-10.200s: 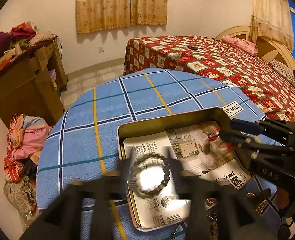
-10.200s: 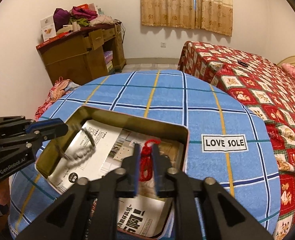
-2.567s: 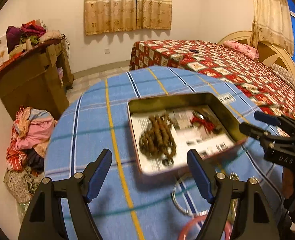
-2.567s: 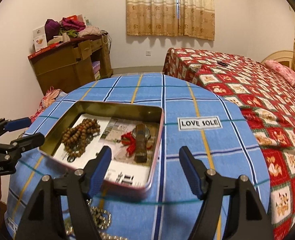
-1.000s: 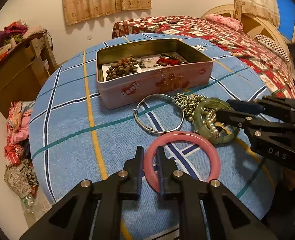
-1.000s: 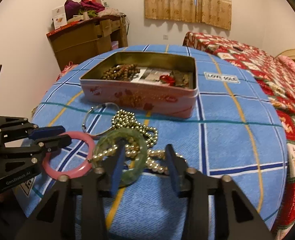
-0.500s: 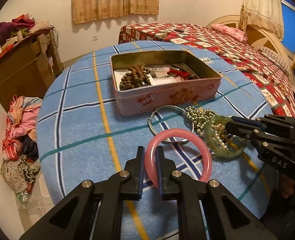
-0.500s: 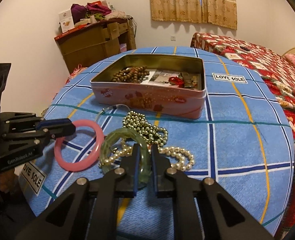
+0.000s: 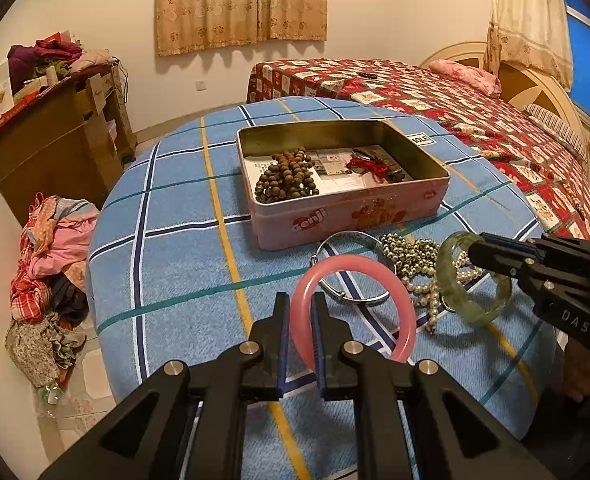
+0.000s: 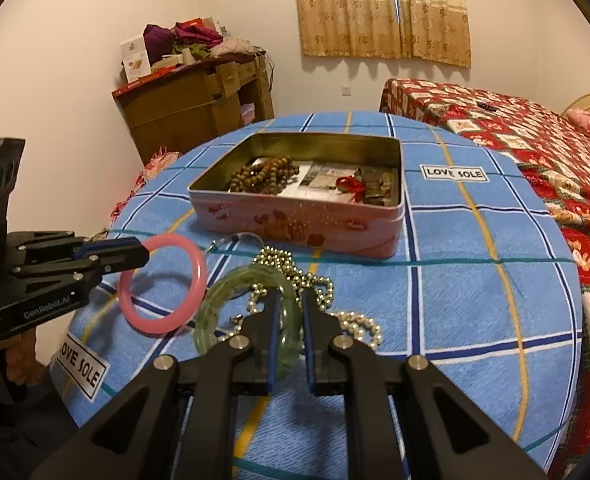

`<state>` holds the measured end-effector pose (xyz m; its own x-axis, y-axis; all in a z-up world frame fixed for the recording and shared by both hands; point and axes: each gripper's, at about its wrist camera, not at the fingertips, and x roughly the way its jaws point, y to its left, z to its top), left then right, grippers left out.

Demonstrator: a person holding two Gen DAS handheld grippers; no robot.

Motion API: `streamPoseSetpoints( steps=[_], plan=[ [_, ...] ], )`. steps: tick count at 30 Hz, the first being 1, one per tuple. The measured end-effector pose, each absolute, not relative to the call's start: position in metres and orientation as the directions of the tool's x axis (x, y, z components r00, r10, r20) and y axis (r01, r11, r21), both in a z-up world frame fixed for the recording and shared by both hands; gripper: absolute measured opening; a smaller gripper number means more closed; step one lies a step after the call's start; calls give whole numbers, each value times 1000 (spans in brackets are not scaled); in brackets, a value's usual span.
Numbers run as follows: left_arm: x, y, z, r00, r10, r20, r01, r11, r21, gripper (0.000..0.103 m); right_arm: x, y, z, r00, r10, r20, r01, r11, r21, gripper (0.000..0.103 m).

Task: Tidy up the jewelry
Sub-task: 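Lift the pink and jade bangles with both tools and carry them over the tin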

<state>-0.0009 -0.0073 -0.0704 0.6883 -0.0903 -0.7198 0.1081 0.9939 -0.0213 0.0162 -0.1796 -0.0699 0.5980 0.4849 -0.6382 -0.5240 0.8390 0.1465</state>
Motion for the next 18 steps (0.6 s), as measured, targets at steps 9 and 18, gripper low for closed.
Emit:
streamPoseSetpoints(
  steps=[9,18],
  plan=[
    [0,-7,-57,710,-99,-697,106,994,-33,10,22,-183,-63,608,493,-622,-518,840,161,13],
    [11,-6,-43,734,-96,-672,101,994,-33,10,31,-184,-53,616,498,-611,-521,839,159,13]
  ],
)
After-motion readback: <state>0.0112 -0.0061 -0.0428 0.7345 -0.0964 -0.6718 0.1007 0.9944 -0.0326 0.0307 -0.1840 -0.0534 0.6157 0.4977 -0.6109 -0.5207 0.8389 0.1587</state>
